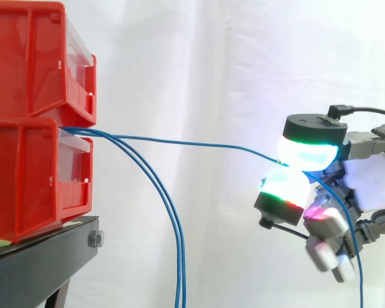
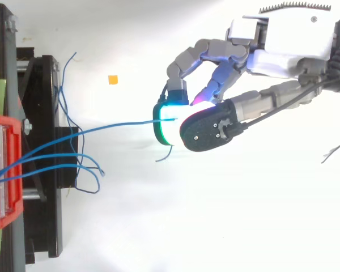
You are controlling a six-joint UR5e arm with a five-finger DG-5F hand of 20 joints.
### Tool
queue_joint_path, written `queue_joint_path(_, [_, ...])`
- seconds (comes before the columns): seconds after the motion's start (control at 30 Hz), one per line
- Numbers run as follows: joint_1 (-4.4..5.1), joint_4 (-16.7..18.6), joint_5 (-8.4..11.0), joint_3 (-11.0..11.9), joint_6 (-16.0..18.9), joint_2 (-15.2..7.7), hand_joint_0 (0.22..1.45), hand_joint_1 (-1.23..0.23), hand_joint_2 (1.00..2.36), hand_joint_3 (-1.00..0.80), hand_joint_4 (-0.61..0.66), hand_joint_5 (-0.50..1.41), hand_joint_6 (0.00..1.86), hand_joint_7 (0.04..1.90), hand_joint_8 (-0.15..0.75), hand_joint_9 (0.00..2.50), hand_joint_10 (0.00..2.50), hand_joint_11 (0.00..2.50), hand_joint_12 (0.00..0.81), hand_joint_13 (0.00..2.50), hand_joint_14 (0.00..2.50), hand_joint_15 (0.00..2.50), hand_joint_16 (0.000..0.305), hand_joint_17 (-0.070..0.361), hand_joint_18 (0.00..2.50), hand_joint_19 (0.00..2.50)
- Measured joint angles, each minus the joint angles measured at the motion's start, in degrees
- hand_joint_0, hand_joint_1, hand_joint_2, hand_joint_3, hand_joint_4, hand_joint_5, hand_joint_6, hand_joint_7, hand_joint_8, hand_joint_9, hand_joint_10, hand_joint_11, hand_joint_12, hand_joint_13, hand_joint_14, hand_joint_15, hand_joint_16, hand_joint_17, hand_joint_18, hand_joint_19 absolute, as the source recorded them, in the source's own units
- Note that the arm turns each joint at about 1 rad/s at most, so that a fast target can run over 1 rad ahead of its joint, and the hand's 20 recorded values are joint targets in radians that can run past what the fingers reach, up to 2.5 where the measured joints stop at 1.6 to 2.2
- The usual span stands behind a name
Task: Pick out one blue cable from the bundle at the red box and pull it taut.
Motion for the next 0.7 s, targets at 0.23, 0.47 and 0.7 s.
queue_joint_path(0.23, [0.0,0.7,0.11,-0.1,0.0,0.0,0.61,-0.67,1.02,-0.18,0.01,-0.09,0.89,0.97,0.321,1.26,0.01,1.29,0.362,1.35,0.01,1.32,0.054,0.122,1.12,0.89])
queue_joint_path(0.47, [0.39,2.0,0.03,-0.9,-0.3,0.0,0.62,-0.67,1.02,-0.19,0.02,-0.09,0.9,0.95,0.318,1.28,0.01,1.34,0.334,1.35,0.68,1.26,0.053,0.119,1.24,1.07])
queue_joint_path(0.7, [0.84,5.0,-0.16,-1.1,-2.4,0.0,0.62,-0.67,1.02,-0.19,0.02,-0.09,0.9,0.95,0.313,1.32,0.0,1.44,0.34,1.32,1.0,1.19,0.053,0.119,1.28,1.12])
